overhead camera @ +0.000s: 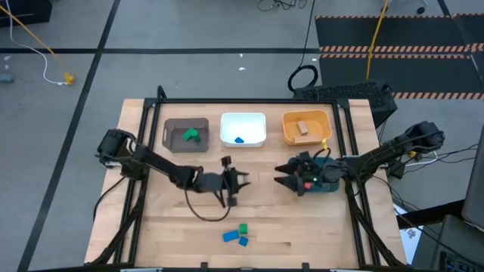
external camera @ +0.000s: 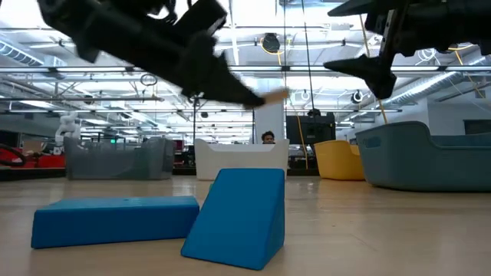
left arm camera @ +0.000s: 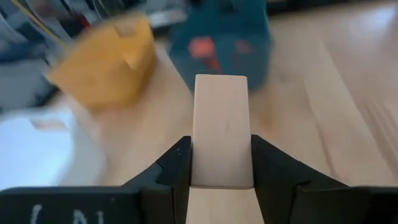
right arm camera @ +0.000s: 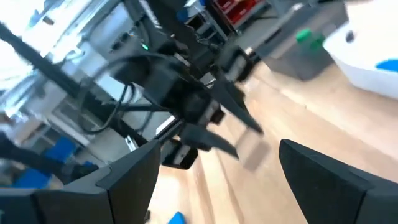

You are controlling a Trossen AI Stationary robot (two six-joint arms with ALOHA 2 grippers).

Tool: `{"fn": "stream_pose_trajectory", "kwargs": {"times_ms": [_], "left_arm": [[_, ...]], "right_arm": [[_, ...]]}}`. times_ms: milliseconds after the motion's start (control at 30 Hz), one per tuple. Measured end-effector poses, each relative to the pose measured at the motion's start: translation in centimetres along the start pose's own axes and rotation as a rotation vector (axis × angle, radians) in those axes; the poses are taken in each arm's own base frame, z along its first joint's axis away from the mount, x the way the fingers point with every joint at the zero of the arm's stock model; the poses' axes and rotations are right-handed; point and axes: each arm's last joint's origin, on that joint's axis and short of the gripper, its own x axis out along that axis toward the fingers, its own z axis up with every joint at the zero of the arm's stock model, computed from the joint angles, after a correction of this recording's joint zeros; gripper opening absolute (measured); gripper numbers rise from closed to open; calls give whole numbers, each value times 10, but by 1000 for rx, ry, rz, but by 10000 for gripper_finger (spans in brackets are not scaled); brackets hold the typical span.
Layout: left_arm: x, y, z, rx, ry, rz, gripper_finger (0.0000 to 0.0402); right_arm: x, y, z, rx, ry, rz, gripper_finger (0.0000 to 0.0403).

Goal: Sort & place blocks by color
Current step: Put the brown block into the yellow bin

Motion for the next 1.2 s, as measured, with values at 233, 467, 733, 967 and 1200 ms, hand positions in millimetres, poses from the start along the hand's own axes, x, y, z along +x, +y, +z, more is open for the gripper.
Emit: {"fn": "stream_pose_trajectory", "kwargs": {"times_ms": [233,467,733,967,1200], "left_arm": [[11,23,18,21,-118,22,132],[19,34,37,58,-119,56,132],[25,48,39,45,-86,90,132],[28,59,41,67,-115,126,132],[31,68,48,63,-125,145,132]], "right_arm": [[4,-14,5,142,11,-82,318],[7,-26,15,172,-5,-111,318],[9,-31,25,122,-56,-117,318],[10,-35,29,122,-50,-106,318],[11,-35,37,109,-102,-85,318]]}}
